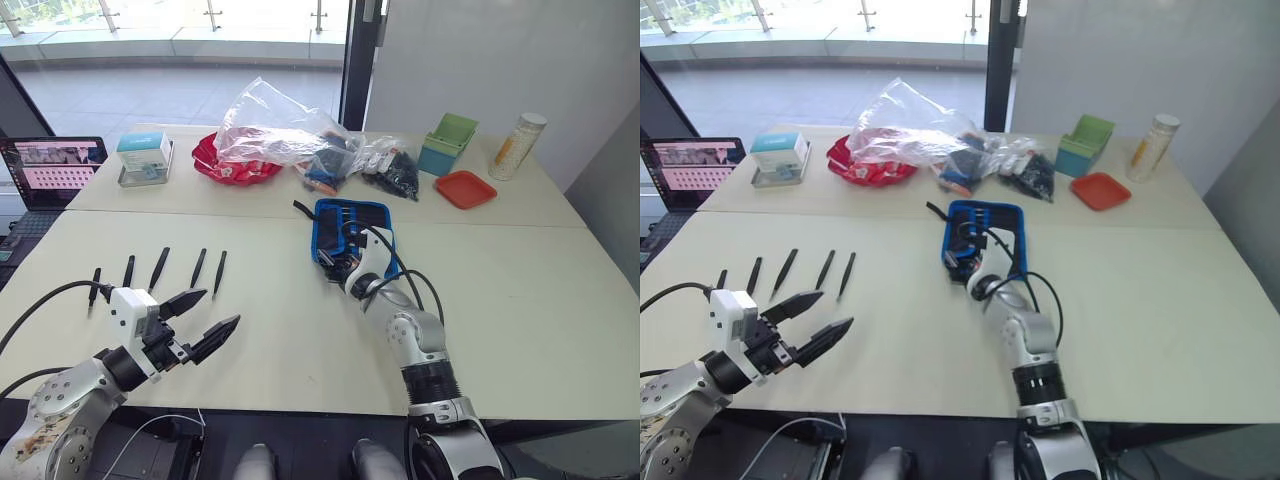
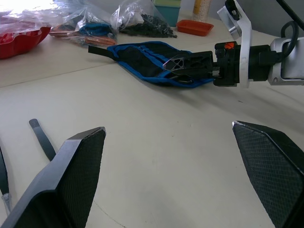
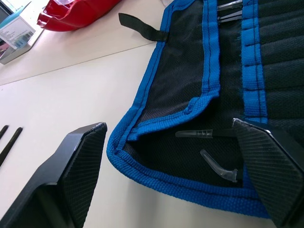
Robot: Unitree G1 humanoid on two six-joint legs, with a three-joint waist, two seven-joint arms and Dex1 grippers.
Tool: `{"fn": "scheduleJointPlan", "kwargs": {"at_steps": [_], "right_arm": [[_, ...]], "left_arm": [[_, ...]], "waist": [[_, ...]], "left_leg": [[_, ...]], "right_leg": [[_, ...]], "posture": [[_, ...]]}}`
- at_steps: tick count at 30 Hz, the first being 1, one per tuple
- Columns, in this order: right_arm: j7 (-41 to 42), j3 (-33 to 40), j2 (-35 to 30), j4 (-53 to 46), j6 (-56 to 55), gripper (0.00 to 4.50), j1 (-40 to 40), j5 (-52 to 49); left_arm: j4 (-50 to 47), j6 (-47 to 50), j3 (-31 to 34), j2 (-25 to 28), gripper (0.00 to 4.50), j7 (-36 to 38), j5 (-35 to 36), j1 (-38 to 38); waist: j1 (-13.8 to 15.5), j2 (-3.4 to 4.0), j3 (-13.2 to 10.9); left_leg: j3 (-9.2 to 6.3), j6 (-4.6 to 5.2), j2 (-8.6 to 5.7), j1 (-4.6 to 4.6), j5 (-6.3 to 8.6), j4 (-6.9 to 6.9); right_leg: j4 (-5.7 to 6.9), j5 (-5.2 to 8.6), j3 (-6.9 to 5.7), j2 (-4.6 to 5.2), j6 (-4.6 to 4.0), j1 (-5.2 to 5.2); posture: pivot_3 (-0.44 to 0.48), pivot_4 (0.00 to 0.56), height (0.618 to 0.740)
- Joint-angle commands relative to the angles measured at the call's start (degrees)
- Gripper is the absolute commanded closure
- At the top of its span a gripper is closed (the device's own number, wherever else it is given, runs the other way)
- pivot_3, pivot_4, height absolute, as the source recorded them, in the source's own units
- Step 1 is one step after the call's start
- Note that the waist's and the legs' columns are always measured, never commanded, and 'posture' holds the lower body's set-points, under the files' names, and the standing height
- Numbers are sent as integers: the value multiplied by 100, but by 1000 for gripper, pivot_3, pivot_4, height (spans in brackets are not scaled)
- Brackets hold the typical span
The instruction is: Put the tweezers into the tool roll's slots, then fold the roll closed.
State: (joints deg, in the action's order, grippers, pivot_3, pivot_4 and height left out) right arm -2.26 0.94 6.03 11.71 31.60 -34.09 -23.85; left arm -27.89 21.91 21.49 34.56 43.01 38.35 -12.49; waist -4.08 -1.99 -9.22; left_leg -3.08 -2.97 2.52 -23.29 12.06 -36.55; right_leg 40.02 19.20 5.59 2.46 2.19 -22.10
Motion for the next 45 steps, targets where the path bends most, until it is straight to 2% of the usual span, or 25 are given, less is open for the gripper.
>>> {"fn": "scheduleJointPlan", "kwargs": {"at_steps": [1, 6, 7, 8, 18, 19, 26, 31, 37, 40, 42, 45], "right_arm": [[-113, 75, 647, 320, -61, 31, -503, -111], [-142, 119, 664, 522, -129, 31, -606, -201], [-165, 122, 672, 545, -146, 537, -611, -220], [-177, 125, 674, 568, -167, 745, -620, -236], [-208, 124, 621, 666, -310, 4256, -643, -295], [-207, 119, 620, 667, -314, 4472, -639, -295], [-37, 4, 477, 424, -309, 4472, -622, -276], [269, -318, 24, -225, 0, 4472, -436, -96], [1016, -941, -811, -1256, 561, 4472, -24, 217], [1548, -1273, -1442, -1933, 857, 4472, 273, 301], [2178, -1542, -2241, -2608, 1049, 4472, 605, 322], [2862, -1774, -3087, -3218, 1034, 4472, 940, 346]], "left_arm": [[-239, 47, 104, 37, 0, -87, 108, -2], [-291, 108, 121, 32, 0, -163, 135, 11], [-301, 112, 125, 32, 0, -175, 138, 8], [-318, 122, 129, 32, 0, -192, 149, 6], [-442, 196, 77, -20, 0, -282, 183, -32], [-445, 198, 76, -20, 0, -288, 191, -31], [-406, 297, 100, -12, 0, -392, 296, 8], [-389, 450, 120, -19, 0, -495, 454, 56], [-253, 489, 5, 16, 0, -462, 417, 195], [-53, 468, -43, -12, 0, -432, 410, 353], [135, 405, -127, 28, 0, -253, 339, 399], [348, 274, -306, 106, 0, 43, 180, 494]], "waist": [[2, 0, 0], [4, 1, 0], [4, 1, 0], [4, 1, -1], [-5, 6, -4], [-5, 6, -4], [-5, 9, -6], [0, 28, -18], [31, 29, -18], [53, 30, -19], [74, 35, -23], [79, 35, -23]], "left_leg": [[0, 0, 0, 0, 0, 0], [0, 0, -1, -1, 0, 0], [0, 0, -1, -1, 0, 0], [0, 0, -1, -1, 0, 0], [1, 0, 1, -3, 0, 4], [1, 0, 1, -4, 0, 4], [1, 0, 1, -5, 0, 5], [0, 0, 1, -11, 0, 6], [-4, 0, -4, -20, 0, 14], [-6, 0, -7, -26, 0, 13], [-7, 0, -7, -29, 0, 13], [-7, 0, -10, -35, 0, 14]], "right_leg": [[0, 0, 0, 0, 0, 0], [-1, 0, 0, 1, 0, 0], [-1, 0, 0, 1, 0, 0], [-1, 0, -1, 1, 0, 0], [-3, 0, 0, -1, 0, -4], [-3, 0, 0, 0, 0, -4], [-5, 0, 0, -1, 0, -5], [-7, 0, 0, -1, 0, -10], [-23, 0, -3, 4, 0, -12], [-30, 0, -3, 6, 0, -12], [-33, 0, -4, 6, 0, -12], [-50, 0, -5, 8, 0, -11]], "posture": [[0, 150, 723], [0, 150, 723], [0, 150, 723], [0, 150, 723], [0, 150, 723], [0, 150, 723], [0, 150, 723], [0, 150, 723], [0, 150, 723], [0, 150, 723], [0, 150, 723], [0, 150, 723]]}}
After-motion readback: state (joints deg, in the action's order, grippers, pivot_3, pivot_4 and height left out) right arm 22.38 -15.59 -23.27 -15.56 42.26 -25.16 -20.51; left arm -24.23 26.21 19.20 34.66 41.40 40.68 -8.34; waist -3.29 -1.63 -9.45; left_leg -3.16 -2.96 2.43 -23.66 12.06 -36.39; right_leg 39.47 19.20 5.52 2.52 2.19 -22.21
